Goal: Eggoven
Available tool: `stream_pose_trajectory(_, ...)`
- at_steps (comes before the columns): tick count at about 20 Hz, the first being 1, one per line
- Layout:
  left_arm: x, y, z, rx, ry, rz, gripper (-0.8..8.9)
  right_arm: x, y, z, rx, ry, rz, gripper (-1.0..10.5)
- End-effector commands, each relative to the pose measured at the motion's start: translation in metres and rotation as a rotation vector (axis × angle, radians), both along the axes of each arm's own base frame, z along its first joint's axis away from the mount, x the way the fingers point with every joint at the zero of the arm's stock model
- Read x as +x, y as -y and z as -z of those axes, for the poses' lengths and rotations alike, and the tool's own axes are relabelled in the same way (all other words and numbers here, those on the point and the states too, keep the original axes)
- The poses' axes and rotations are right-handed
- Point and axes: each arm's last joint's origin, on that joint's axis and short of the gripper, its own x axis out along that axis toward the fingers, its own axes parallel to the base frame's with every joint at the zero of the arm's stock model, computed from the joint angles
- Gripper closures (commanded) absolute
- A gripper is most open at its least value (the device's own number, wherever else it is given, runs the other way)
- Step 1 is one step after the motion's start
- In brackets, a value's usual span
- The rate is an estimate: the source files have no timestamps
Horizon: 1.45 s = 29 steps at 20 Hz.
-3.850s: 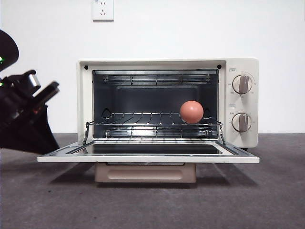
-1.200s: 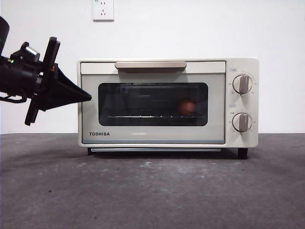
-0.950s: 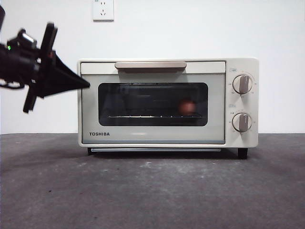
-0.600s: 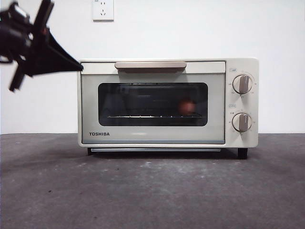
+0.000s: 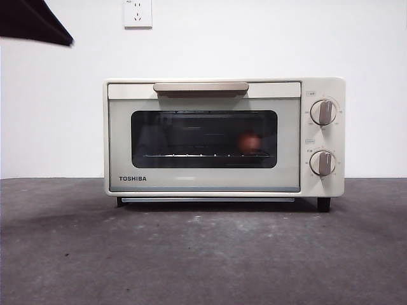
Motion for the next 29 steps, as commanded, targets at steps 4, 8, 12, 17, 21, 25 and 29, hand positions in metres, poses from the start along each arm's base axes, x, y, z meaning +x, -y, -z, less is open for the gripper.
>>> stream_pose_trajectory(4,-0.03,-0.002,-0.012,0.055,0.047,0.004,8.08,0.001,-0.004,0.01,-0.006,-0.042,-0.063,6.7)
stream_pose_trajectory(8,-0.043,-0.005,-0.012,0.093,0.037,-0.004,8.08,0.001,-0.007,0.025,-0.011,-0.087,-0.11,7.4)
stream_pose_trajectory(12,-0.048,-0.007,-0.011,0.12,0.033,-0.022,8.08,0.001,-0.014,0.037,-0.003,-0.088,-0.159,8.9)
stream_pose_trajectory(17,-0.048,-0.007,-0.011,0.126,0.034,-0.018,8.08,0.003,-0.022,0.04,0.021,-0.019,-0.179,9.4)
stream_pose_trajectory(21,-0.048,-0.007,-0.011,0.126,0.035,-0.018,8.08,0.005,-0.021,0.038,0.016,0.013,-0.115,9.4)
stream_pose_trajectory(25,-0.048,-0.007,-0.011,0.126,0.035,-0.018,8.08,0.006,-0.022,0.033,0.045,0.057,-0.111,9.4)
stream_pose_trajectory(29,-0.048,-0.007,-0.011,0.126,0.035,-0.019,8.08,0.006,-0.022,0.027,0.081,0.106,-0.109,9.4)
